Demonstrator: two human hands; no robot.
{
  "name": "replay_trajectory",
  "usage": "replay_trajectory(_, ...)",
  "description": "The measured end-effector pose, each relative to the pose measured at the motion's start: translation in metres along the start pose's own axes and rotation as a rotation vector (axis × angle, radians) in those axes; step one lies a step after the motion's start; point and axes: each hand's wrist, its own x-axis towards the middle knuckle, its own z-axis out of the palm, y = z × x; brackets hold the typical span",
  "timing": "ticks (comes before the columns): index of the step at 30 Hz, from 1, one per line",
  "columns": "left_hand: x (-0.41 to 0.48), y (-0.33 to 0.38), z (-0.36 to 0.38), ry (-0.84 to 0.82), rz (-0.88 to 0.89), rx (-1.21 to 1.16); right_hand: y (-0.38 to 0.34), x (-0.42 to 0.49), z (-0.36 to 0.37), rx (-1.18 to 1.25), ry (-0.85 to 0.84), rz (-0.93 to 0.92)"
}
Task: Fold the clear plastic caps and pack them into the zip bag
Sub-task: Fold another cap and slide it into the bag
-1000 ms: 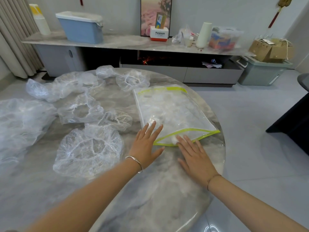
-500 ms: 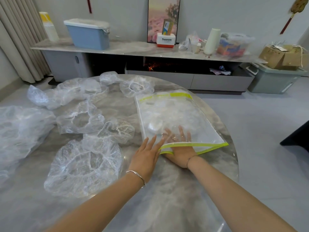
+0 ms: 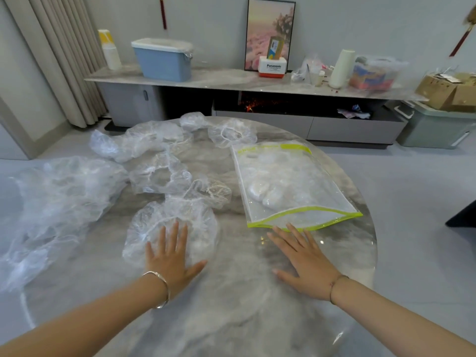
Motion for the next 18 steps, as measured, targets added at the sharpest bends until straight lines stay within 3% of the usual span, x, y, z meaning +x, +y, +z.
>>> replay_trajectory(3,-0.013,-0.021,-0.002,-0.140,0.038,-0.021,-0.023,-0.004,-0.006,0.053,0.056,-0.054)
replay_trajectory(7,-0.033,-0.028,-0.007,-0.145,0.231,0.037,-0.062,-0.002,-0.024,0.118,0.007,-0.082)
replay_trajectory(14,-0.056,-0.039,-0.004,0.032,0.358,0.007,-0.124,0.009,-0.012,0.170,-0.024,-0.152)
replay_trajectory(18,-0.056,-0.043,-0.006,0.043,0.376,-0.057,-0.134,0.021,-0.007,0.102,0.136,-0.218)
